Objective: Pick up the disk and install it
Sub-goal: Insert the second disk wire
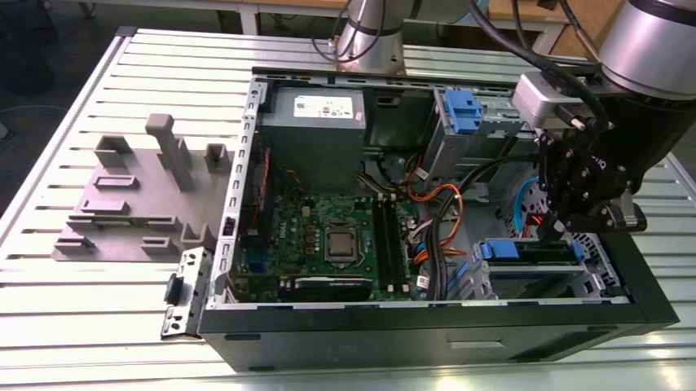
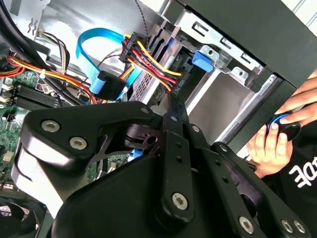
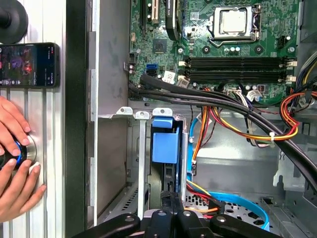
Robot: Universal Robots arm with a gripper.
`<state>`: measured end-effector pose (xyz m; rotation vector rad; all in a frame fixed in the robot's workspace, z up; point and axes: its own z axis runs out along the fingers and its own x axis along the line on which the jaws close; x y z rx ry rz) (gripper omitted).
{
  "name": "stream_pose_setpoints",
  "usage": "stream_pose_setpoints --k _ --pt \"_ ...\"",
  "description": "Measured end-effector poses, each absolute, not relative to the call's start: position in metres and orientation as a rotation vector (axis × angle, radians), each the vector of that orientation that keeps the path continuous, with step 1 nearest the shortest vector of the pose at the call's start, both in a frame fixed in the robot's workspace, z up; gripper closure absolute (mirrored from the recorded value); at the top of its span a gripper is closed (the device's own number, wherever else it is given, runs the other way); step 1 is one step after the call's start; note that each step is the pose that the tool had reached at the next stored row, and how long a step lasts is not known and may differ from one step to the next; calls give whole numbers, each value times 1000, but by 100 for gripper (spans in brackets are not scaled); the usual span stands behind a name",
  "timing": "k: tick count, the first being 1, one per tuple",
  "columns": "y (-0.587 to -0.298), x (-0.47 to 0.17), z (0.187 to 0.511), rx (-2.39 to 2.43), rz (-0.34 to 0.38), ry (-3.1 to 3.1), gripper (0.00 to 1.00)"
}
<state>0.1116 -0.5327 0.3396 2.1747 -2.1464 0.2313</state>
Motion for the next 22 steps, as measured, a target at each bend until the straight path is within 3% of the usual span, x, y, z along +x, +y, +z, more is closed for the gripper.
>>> stream_pose_setpoints --k 22 --pt "-526 111 358 2175 231 -2146 89"
